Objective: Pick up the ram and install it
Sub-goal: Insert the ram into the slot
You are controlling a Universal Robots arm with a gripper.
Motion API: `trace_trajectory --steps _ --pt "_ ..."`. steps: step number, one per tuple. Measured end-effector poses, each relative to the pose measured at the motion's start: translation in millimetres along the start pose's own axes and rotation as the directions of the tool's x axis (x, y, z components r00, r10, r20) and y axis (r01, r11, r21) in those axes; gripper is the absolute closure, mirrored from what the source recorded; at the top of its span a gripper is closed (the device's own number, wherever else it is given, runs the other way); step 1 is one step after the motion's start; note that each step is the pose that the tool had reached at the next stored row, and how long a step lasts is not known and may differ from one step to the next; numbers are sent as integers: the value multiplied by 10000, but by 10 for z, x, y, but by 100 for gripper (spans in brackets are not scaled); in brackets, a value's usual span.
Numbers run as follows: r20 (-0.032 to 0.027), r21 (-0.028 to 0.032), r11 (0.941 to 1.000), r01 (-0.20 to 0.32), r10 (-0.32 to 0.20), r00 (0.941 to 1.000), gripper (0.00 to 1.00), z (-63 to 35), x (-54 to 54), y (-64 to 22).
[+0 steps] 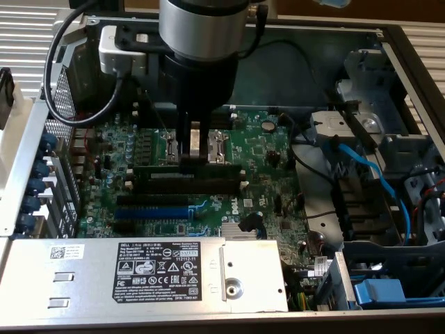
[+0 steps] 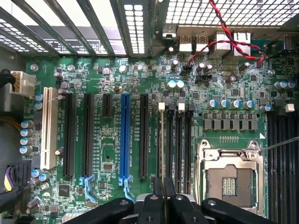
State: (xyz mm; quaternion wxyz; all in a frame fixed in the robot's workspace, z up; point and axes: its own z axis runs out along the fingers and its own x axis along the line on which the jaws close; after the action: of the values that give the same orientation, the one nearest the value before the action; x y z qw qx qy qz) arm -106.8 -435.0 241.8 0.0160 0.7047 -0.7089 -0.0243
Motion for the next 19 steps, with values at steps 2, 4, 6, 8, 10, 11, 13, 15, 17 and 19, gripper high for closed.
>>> trace_trajectory --steps 2,4,6,8,10,11,13,15,17,19 --pt "45 0 10000 0 0 10000 88 0 1 -4" --pt "67 2 10000 -4 4 10000 88 1 7 -4" --pt "78 1 10000 -13 13 10000 88 0 16 -4" --pt "85 1 10000 -50 50 10000 88 0 18 -4" --pt "93 2 9999 -146 146 9999 88 1 17 -4" --pt "96 3 9998 -201 201 9998 88 1 17 -4" --pt "101 3 9996 -293 293 9995 88 1 16 -5" --pt "102 3 9994 -341 341 9994 88 0 15 -4" --pt "104 4 9994 -359 359 9993 88 0 14 -4" --pt "104 4 9994 -360 360 9993 88 0 14 -4"
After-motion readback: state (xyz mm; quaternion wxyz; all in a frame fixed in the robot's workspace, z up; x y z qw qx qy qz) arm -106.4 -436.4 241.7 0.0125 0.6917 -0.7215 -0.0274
